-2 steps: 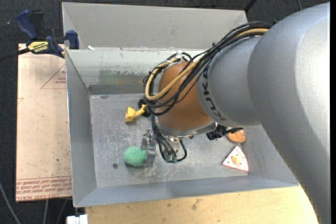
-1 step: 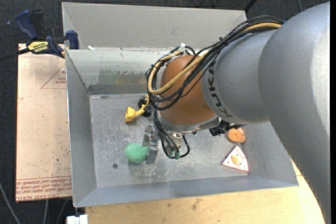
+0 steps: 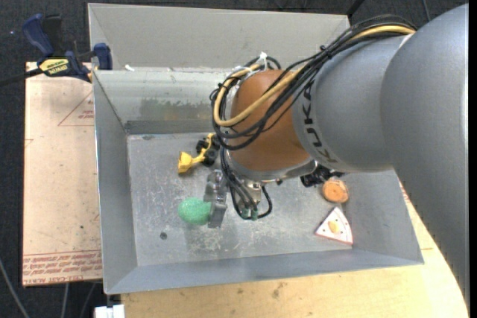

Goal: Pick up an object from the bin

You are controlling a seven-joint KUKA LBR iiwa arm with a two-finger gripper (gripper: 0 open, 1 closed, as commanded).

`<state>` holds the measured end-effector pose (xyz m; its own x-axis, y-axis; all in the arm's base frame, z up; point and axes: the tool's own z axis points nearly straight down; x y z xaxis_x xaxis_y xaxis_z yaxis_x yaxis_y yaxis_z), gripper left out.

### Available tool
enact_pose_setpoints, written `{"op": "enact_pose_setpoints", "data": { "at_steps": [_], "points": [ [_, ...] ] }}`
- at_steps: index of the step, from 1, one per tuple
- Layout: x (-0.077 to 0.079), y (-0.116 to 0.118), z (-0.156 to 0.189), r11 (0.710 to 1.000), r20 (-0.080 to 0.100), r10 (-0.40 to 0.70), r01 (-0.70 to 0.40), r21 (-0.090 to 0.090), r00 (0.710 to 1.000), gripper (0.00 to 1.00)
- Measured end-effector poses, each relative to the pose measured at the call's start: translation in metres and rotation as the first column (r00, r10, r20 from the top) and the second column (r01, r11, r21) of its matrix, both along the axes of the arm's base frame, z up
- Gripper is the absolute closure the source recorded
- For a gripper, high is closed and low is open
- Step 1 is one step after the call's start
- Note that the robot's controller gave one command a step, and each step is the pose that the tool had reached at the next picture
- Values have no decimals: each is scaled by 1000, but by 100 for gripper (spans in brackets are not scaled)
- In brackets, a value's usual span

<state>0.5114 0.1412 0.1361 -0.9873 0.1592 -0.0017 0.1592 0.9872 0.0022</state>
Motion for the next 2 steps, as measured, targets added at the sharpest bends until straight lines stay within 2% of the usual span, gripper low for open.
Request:
{"op": "enact_pose_setpoints", "data": {
  "at_steps": [2],
  "points": [
    [-1, 0, 23, 1000, -3, 1, -1, -1, 1000, 100]
  ]
}}
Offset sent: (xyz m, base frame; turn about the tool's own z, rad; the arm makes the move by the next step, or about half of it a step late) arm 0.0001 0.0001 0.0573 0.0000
